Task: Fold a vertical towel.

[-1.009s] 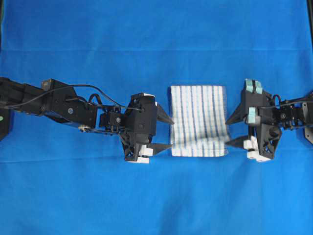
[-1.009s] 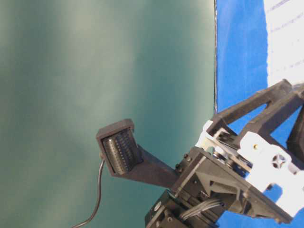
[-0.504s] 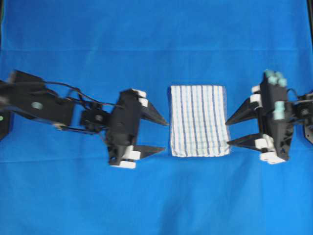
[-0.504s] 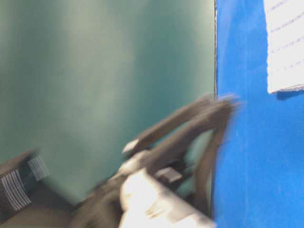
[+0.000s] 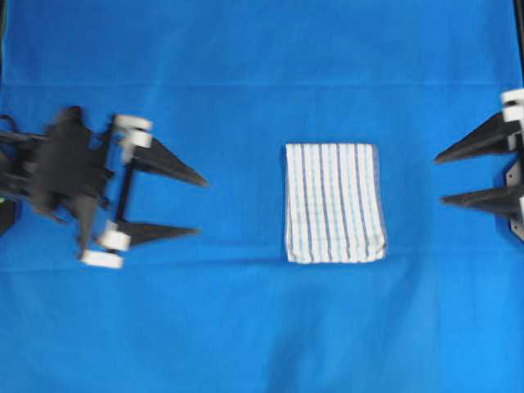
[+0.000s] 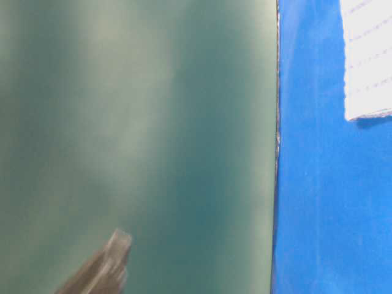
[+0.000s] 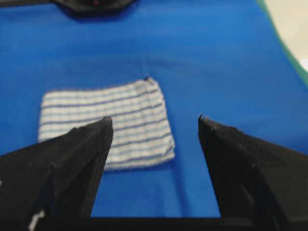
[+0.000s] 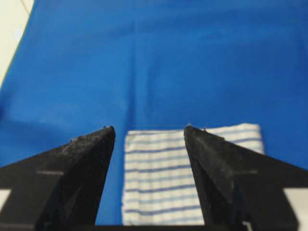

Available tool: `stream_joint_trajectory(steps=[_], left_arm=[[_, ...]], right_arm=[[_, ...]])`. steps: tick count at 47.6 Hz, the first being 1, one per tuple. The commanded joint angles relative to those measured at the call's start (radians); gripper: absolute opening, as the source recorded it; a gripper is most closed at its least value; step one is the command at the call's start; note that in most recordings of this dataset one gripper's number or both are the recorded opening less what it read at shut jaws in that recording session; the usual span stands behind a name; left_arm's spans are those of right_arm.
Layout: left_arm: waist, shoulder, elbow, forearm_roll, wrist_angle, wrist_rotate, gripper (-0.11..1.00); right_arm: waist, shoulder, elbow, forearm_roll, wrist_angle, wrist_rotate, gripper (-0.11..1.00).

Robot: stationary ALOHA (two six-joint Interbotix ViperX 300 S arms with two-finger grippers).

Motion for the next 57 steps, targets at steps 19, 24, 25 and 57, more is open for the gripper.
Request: stream_joint_trajectory(steps=[19, 24, 25, 57], left_arm=[[0.029, -0.509, 0.268, -0.002, 0.051, -0.003, 0.68], [0.054, -0.623, 0.347, -0.002, 0.058, -0.005, 0.68], [0.057, -0.646, 0.362, -0.002, 0.06, -0.006, 0.68], [0.104, -0.813, 0.537, -0.003, 0.094, -0.04, 0.66]], right_arm=[[-0.006, -0.31, 0.072, -0.051, 0.071, 0.0, 0.62], [-0.008, -0.342, 0.098, -0.051, 0.074, 0.0, 0.62], [-0.008, -0.347, 0.103, -0.051, 0.074, 0.0, 0.62], [-0.048, -0.362, 0.216, -0.04, 0.003, 0.046, 0.62]])
